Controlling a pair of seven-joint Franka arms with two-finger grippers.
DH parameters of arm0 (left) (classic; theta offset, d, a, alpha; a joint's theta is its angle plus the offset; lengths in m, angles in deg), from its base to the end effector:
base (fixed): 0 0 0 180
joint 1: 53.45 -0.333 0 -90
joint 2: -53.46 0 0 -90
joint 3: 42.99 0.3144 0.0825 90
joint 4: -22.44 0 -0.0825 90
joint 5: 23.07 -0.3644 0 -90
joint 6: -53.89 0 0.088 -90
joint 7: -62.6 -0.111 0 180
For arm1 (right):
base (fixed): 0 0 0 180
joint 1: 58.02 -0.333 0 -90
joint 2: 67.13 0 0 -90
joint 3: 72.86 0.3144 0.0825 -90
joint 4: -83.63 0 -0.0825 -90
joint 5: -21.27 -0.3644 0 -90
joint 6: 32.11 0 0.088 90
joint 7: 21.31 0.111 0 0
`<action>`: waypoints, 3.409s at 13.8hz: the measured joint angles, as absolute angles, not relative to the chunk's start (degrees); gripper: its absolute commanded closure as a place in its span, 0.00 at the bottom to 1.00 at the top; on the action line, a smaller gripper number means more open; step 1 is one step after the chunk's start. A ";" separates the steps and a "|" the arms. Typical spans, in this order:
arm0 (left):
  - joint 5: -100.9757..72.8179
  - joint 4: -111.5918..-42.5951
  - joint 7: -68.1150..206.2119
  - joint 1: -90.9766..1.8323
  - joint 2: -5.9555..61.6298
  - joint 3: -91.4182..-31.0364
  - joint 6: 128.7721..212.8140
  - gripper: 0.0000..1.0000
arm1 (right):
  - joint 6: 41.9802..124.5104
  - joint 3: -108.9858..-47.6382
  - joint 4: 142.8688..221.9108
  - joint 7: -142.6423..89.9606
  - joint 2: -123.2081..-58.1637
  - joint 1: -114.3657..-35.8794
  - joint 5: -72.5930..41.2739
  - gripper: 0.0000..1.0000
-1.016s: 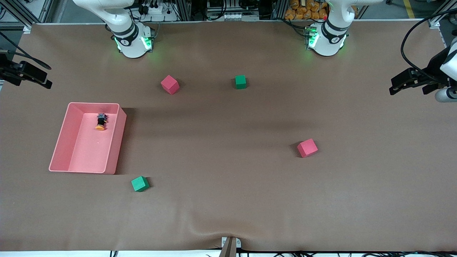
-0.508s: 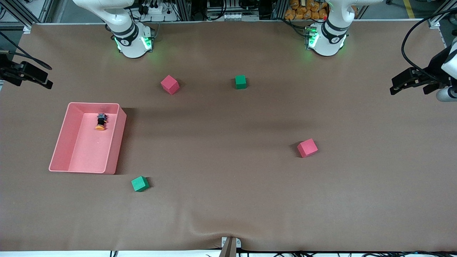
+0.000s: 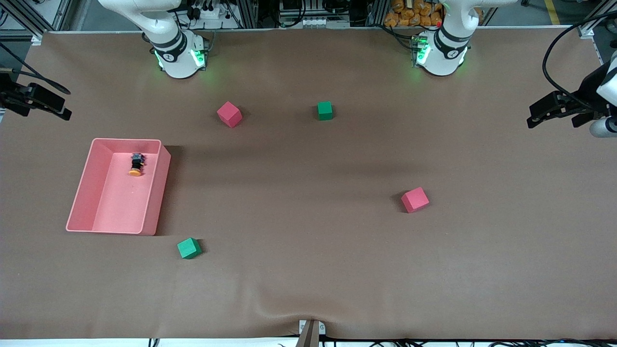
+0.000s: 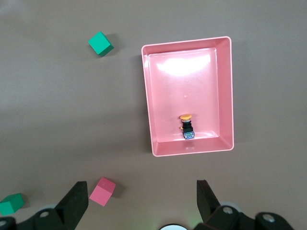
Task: Place and upright button with both arms
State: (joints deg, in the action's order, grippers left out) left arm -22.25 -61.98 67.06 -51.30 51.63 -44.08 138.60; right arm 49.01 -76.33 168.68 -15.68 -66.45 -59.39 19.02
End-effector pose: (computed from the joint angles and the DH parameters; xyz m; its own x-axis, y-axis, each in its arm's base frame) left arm 0.5348 -0.0318 0.6375 0.9994 0.0200 -0.0279 0.0203 -0.9997 0.0128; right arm 0.5147 -0.0143 0.6505 0.9899 -0.1283 -0.0602 -0.1305 -0.9909 -0.0340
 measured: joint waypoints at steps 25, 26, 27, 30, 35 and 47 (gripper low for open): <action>-22.25 -63.05 67.06 -51.69 50.42 -44.10 140.36 0.00 | 48.61 -76.34 172.36 -15.73 -69.38 -59.41 19.54 0.00; -22.25 -62.99 67.06 -51.70 50.46 -44.10 140.36 0.00 | 48.77 -76.38 173.03 -15.73 -70.58 -59.38 19.69 0.00; -22.25 -62.93 67.06 -51.71 50.48 -44.10 140.36 0.00 | 48.90 -76.46 173.52 -15.73 -71.67 -59.35 19.80 0.00; -22.25 -62.52 67.06 -51.75 50.52 -44.10 140.84 0.00 | 49.04 -76.62 176.03 -15.73 -73.08 -59.28 20.69 0.00; -22.25 -62.04 67.06 -51.79 50.65 -44.08 140.91 0.00 | 56.52 -76.68 183.71 -16.15 -73.38 -59.25 23.68 0.00; -22.25 -62.16 66.53 -51.77 51.52 -44.44 140.92 0.00 | 84.39 -77.44 213.96 -23.94 -70.73 -53.60 23.81 0.00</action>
